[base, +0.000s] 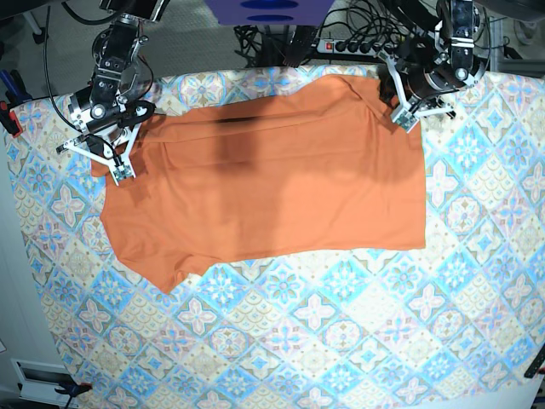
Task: Fold the T-shirt properly
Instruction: 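Close the left gripper on the shoulder edge of the shirt, then hold the shirt edges with both grippers and pull them apart to flatten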
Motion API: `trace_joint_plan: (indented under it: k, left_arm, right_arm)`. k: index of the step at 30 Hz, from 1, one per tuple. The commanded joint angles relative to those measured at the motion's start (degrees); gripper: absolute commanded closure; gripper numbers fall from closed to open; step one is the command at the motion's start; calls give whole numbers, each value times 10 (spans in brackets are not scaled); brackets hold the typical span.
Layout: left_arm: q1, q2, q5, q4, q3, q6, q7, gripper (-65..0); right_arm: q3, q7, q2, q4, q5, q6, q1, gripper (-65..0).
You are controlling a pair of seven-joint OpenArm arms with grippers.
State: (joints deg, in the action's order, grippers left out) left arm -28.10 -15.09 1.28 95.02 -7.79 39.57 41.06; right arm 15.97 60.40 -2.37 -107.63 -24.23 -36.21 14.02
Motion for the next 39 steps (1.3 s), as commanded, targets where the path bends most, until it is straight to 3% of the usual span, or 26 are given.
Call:
trace_joint_plan:
  k: [1, 5, 10, 18, 24, 29, 32, 36, 39]
  left_arm:
    - [-2, -8, 1, -2, 18, 4, 4, -156]
    - [-2, -12, 1, -3, 48, 4, 4, -142]
    - [4, -11, 6, 0, 39, 4, 3, 0]
    - [9, 22, 13, 32, -75, 4, 3, 0]
    - [11, 23, 73, 40, -134, 4, 3, 0]
    - [12, 23, 95, 40, -154, 4, 3, 0]
    - [25, 25, 97, 38, -157, 4, 3, 0]
    - [53, 66, 91, 25, -232, 4, 4, 0]
    - [76, 70, 86, 9, -254, 4, 8, 0]
  right_arm:
    - [1, -5, 3, -9, -4, 1, -4, -11]
    - [1, -5, 3, -9, -4, 1, -4, -11]
    - [1, -5, 3, -10, -4, 1, -4, -11]
    - [1, -10, 2, -14, -5, 2, -4, -7]
    - [15, -15, -14, -14, -5, 2, -8, -7]
    - [17, -51, -25, -15, -5, 3, -10, -7]
    - [17, -67, -31, -15, -5, 28, -10, -7]
    - [11, -99, -37, -15, -5, 86, -9, -6]
    - [10, -101, -37, -13, -5, 88, -11, -6]
